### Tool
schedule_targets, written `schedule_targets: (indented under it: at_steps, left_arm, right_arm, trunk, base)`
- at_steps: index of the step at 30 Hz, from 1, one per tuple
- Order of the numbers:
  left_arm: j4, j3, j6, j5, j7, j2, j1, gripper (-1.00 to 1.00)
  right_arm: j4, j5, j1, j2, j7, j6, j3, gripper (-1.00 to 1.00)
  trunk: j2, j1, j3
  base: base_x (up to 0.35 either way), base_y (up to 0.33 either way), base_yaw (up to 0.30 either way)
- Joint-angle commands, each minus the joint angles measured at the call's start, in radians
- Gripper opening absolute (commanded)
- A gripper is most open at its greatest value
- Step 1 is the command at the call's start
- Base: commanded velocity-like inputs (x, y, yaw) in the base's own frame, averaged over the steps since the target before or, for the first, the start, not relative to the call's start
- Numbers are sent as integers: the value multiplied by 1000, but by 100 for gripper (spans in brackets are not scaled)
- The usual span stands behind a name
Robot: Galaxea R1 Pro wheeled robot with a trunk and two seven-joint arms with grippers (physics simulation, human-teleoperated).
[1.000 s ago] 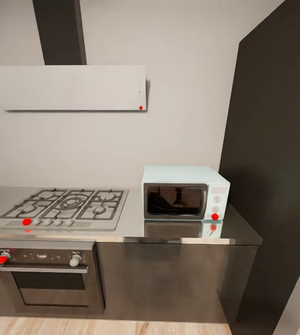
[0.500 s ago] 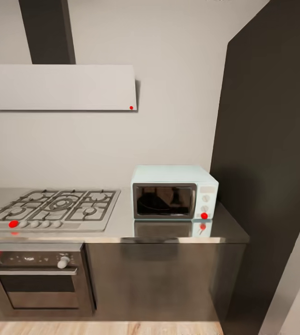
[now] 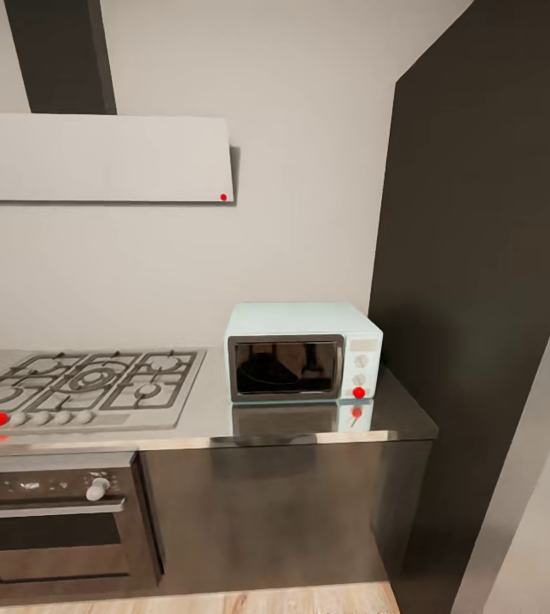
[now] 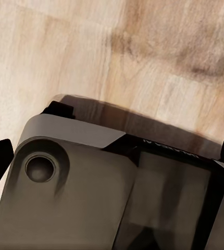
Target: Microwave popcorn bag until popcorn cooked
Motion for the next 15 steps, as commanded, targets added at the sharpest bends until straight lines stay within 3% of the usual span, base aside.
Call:
schedule_targets:
  at_steps: [1, 15]
  left_arm:
    - [0, -8, -1, 8, 4, 0, 0, 100]
    - [0, -8, -1, 8, 4, 0, 0, 100]
  right_arm:
    - [3, 8, -1, 0, 2, -4, -8, 100]
    - [3, 10, -1, 10, 1, -1, -10, 100]
  trunk:
    - [-1, 0, -1]
    - [-1, 0, -1]
  base:
    - [0, 0, 0]
    - [0, 0, 0]
